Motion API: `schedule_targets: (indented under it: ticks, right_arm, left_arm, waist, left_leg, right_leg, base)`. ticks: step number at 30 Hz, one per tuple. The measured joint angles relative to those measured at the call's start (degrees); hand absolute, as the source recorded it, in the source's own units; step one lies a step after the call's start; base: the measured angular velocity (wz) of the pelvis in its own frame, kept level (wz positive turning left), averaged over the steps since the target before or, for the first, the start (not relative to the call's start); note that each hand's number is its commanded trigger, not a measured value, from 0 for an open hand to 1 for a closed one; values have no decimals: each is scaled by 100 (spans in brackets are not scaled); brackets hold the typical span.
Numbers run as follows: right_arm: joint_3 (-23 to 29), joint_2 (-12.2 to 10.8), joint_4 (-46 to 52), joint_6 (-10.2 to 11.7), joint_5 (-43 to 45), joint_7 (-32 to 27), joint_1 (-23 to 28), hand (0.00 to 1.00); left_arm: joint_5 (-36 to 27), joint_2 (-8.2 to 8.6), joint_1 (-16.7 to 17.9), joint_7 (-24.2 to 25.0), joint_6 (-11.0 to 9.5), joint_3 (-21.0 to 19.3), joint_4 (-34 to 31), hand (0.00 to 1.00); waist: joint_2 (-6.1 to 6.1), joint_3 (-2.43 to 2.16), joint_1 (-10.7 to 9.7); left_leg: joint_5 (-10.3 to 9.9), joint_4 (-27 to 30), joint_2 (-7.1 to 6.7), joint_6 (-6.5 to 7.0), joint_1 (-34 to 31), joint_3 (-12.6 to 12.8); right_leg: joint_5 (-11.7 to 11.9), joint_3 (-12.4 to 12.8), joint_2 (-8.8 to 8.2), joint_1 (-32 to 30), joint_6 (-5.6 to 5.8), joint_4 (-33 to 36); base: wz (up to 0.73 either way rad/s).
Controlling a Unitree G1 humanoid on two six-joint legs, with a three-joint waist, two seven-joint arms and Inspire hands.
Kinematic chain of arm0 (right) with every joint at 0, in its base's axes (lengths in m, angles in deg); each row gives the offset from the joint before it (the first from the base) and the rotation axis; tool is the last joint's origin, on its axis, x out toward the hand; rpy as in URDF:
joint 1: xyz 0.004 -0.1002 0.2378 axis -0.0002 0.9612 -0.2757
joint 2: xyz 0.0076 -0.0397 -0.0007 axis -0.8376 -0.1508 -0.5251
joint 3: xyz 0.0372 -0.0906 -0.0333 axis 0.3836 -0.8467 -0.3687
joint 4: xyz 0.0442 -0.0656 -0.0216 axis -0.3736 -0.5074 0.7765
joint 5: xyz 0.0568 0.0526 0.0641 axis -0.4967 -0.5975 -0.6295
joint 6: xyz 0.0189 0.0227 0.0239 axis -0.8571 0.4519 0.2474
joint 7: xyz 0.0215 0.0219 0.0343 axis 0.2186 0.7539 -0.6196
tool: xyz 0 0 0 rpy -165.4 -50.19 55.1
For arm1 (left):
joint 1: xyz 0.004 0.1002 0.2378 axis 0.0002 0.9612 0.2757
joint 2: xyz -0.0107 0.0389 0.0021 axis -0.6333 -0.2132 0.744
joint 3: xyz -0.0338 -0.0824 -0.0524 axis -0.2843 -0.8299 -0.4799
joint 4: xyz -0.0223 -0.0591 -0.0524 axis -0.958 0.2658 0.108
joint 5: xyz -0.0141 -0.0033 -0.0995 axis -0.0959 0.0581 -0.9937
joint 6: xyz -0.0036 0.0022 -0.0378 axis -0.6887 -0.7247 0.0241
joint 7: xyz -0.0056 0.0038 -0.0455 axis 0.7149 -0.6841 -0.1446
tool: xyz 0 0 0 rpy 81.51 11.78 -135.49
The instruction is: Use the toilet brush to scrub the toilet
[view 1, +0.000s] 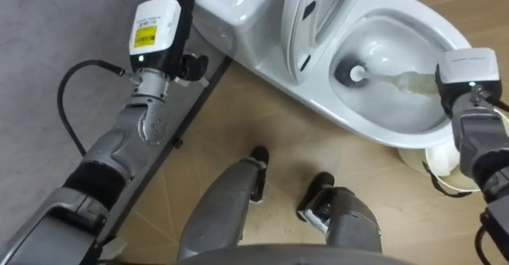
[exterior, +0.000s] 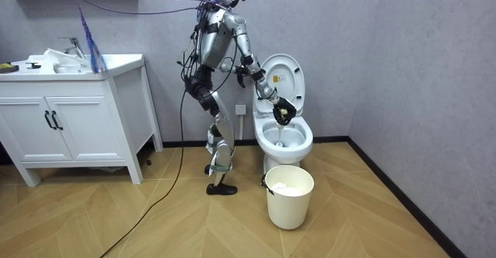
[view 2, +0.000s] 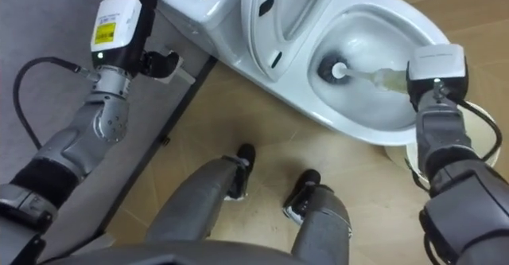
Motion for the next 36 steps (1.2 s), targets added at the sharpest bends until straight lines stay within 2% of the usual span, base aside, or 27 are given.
schedule_targets:
  ticks: [3,6,11,14,15,16,17,19,22,26,30,32,34,35,36]
  right_arm:
    - [-44,122,870,-77,139,158,418,100]
    - [-41,134,1261,-147,22,280,695,100]
    - [194,160,1185,-103,-530,270,639,100]
    - [463,141,771,182,-1288,228,447,100]
    - [600,137,618,304,-1570,152,326,100]
    - [765,147,518,365,-1810,75,205,100]
    - [848,156,469,392,-1971,23,134,100]
    - [888,304,321,432,-2548,-115,-163,100]
    - [1073,399,292,509,-2668,-234,-437,100]
    - [1075,411,315,538,-2556,-264,-491,100]
    - [1069,164,399,502,-2032,-285,-464,100]
    - [1023,23,429,478,-1737,-284,-432,100]
    - [775,-58,732,276,-1343,-279,-250,100]
    - [716,-83,838,236,-1230,-271,-184,100]
    - [609,-78,1010,138,-1008,-236,-61,100]
  left_arm:
    - [-61,-17,56,-48,-9,-27,9,0]
    - [-74,-72,126,-61,-11,-1,3,0]
    - [-275,-78,143,-111,4,56,6,0]
    - [-258,-90,135,-137,9,-12,-1,0]
    - [-255,-102,136,-170,9,-88,-23,0]
    - [-260,-138,146,-224,17,-141,-76,0]
    - [-263,-180,145,-239,28,-140,-116,0]
    - [-260,-312,103,-332,32,-150,-172,0]
    - [-253,-324,92,-332,38,-280,-200,0]
    - [-146,-324,53,-237,121,-329,-242,0]
    - [-133,-291,22,-98,182,-391,-203,0]
    - [-130,-287,18,-47,221,-393,-177,0]
    - [-162,-234,42,16,288,-339,-171,0]
    - [-157,-201,62,17,294,-328,-171,0]
    - [-155,-123,87,12,302,-288,-178,0]
  waist:
    - [-117,-46,-36]
    - [-157,-84,-49]
    - [-177,-89,-85]
    - [-254,-75,-114]
    - [-332,-35,-122]
    - [-382,-19,-142]
    - [-408,-12,-175]
    - [-527,47,-223]
    - [-552,53,-347]
    - [-553,52,-371]
    - [-546,52,-373]
    - [-501,53,-351]
    - [-427,55,-295]
    - [-369,51,-291]
    - [-256,50,-280]
  left_leg:
    - [2,5,8,-4,42,1]
    - [0,-7,66,-4,117,-12]
    - [15,21,77,-17,139,22]
    - [34,25,79,-24,94,99]
    - [54,3,76,-18,80,168]
    - [62,15,83,-24,23,189]
    - [68,28,81,-24,-17,198]
    - [69,123,77,-22,-138,252]
    - [68,223,66,-20,-292,264]
    - [72,290,63,-10,-350,271]
    - [73,312,79,-9,-278,295]
    - [71,300,90,-13,-204,274]
    - [58,256,92,-35,-94,201]
    - [55,256,94,-40,-91,160]
    - [55,249,99,-41,-91,122]
  right_leg:
    - [1,-7,56,105,-3,-121]
    - [37,45,156,242,-33,-314]
    - [38,119,137,208,-49,-218]
    - [16,187,119,108,-75,-130]
    - [-4,278,100,20,-79,-49]
    - [-5,322,99,-74,-81,-9]
    - [-10,330,89,-123,-88,24]
    - [-41,398,45,-305,-115,209]
    - [-55,381,4,-443,-123,317]
    - [-62,404,-19,-505,-119,369]
    - [-61,412,18,-444,-129,370]
    - [-58,397,64,-338,-134,282]
    - [-43,373,122,-199,-127,148]
    - [-28,325,135,-154,-131,100]
    - [6,236,150,-84,-136,-2]
  base:
    - [-3]
    - [-6]
    - [-5]
    - [-5]
    - [-16]
    - [-15]
    - [-11]
    - [-3]
    - [2]
    - [0]
    - [-2]
    - [0]
    - [0]
    - [6]
    - [7]
